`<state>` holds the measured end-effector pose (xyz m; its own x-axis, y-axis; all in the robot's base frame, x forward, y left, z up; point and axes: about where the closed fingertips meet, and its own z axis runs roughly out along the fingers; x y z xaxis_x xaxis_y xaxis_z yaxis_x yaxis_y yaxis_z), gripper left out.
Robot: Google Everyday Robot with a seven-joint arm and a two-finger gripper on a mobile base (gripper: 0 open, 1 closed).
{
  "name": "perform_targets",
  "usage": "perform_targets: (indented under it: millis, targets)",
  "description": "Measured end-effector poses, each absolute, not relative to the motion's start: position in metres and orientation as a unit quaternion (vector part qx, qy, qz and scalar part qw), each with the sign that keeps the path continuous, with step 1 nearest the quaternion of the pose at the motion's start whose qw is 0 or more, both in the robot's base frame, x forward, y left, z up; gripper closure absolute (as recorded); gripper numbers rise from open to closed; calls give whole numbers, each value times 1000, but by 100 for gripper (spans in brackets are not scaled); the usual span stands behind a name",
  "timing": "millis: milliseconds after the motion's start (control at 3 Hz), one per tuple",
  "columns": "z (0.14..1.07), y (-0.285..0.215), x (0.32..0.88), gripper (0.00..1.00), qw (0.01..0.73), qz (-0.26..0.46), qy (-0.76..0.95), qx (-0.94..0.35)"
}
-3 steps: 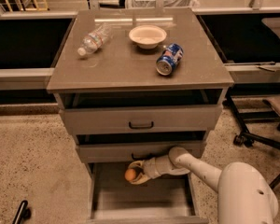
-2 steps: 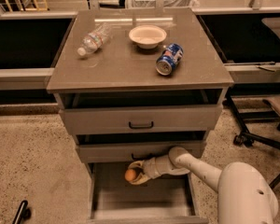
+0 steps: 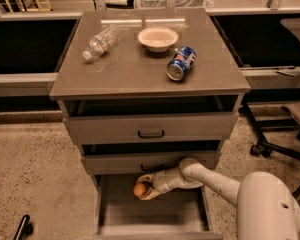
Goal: Pick orange from bottom drawer and place on counter
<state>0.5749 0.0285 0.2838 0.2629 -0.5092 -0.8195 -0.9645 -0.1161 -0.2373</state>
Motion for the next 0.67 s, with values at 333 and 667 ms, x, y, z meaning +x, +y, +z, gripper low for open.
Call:
perform_targets:
  millis: [333, 667]
  targets:
    - [294, 27, 564, 100, 402, 278, 531, -693]
    - [347, 36, 541, 100, 423, 251, 482, -725]
